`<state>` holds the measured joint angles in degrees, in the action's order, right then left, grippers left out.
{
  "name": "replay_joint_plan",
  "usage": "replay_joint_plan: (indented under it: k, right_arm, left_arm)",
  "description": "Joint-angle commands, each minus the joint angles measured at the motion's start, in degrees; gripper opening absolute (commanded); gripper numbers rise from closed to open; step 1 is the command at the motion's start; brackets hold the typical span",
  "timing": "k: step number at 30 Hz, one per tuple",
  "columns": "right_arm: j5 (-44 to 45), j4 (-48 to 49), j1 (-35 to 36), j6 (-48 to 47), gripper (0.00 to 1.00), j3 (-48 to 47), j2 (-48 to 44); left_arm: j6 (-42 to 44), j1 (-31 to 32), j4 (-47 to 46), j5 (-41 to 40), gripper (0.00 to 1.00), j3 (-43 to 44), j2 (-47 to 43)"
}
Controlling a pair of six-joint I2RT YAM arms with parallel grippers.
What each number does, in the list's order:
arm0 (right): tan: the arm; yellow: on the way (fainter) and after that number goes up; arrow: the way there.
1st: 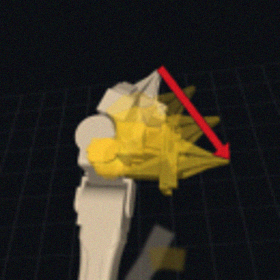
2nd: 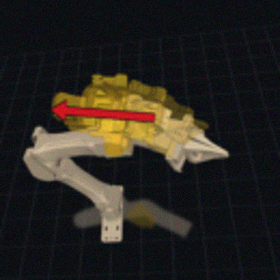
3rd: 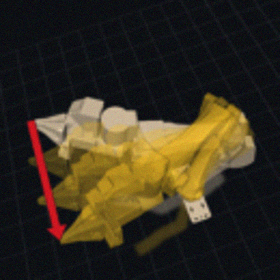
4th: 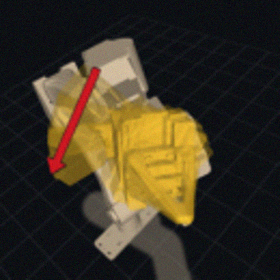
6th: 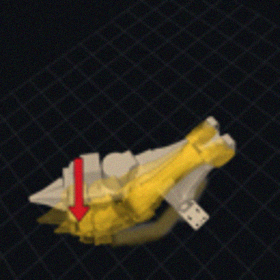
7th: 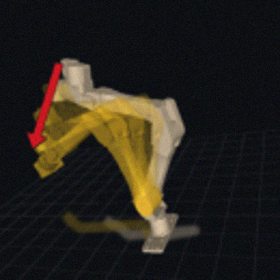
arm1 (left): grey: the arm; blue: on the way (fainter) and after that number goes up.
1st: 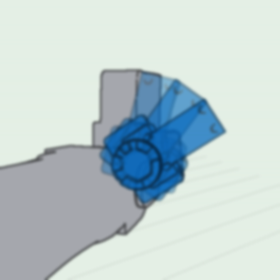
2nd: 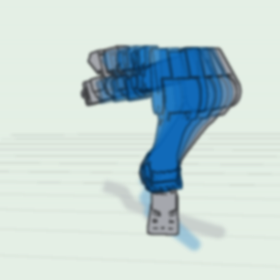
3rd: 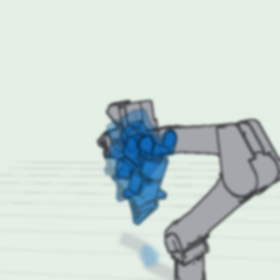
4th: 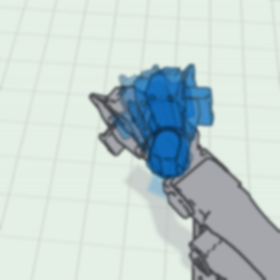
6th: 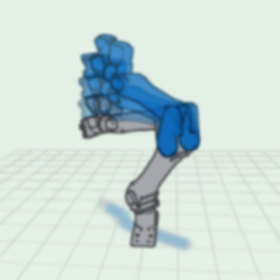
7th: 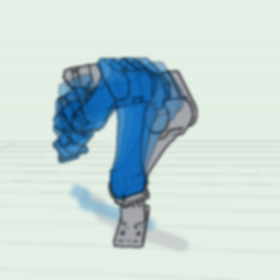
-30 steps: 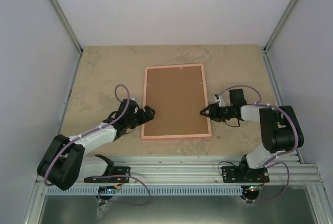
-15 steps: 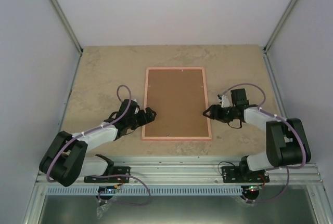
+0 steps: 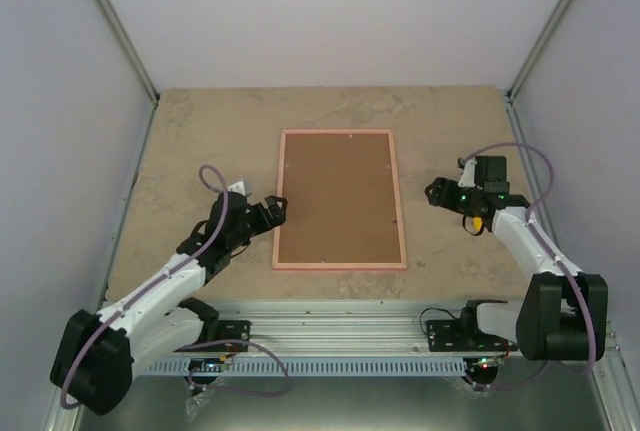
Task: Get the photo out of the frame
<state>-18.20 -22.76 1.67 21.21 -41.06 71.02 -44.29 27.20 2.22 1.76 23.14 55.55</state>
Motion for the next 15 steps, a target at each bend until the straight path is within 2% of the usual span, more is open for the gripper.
replay_joint_plan:
  k: [1, 5, 11, 15]
  right_arm:
    - [11.72, 1.44, -3.86, 4.14, 0.82, 1.14, -1.11]
    - [14.25, 2.70, -8.07, 4.83, 0.84, 1.20, 0.99]
    - [14.86, 2.34, -13.18, 3.20, 0.85, 0.77, 6.21]
    - [14.45, 2.29, -13.68, 2.45, 0.85, 0.69, 10.06]
  left_arm:
    - [1.94, -0.35, -1.96, -6.81, 1.00, -1.40, -4.33]
    - [4.66, -0.31, -0.76, -10.62, 1.00, -1.29, -6.43]
    - [7.31, -0.31, -3.92, -12.20, 1.00, -5.38, -9.75]
    - [7.64, -0.28, -5.27, -9.76, 1.00, -5.68, -10.40]
